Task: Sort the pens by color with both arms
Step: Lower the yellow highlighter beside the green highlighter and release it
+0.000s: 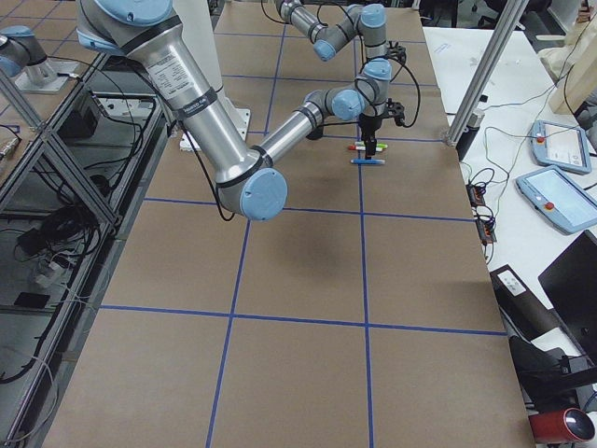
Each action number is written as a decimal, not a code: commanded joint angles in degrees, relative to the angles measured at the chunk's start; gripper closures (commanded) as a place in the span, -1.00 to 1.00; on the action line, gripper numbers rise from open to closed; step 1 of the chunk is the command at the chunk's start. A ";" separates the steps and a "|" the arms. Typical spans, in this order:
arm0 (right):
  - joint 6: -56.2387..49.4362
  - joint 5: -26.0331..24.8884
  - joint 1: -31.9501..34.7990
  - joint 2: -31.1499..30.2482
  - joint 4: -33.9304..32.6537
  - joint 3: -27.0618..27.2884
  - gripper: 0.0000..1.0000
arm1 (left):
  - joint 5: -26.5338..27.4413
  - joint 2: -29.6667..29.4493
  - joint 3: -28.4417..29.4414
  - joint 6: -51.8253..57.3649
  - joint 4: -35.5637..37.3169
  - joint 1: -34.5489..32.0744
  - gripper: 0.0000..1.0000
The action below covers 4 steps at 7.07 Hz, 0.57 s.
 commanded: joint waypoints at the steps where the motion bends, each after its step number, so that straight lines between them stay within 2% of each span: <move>1: 0.00 0.09 -0.04 -0.01 0.00 0.03 -0.98 | -0.19 -0.10 2.67 0.39 -0.21 1.17 0.67; 4: 0.00 0.00 -0.04 -0.10 0.00 0.03 -0.98 | -0.19 -0.10 3.03 0.05 -0.47 3.45 0.65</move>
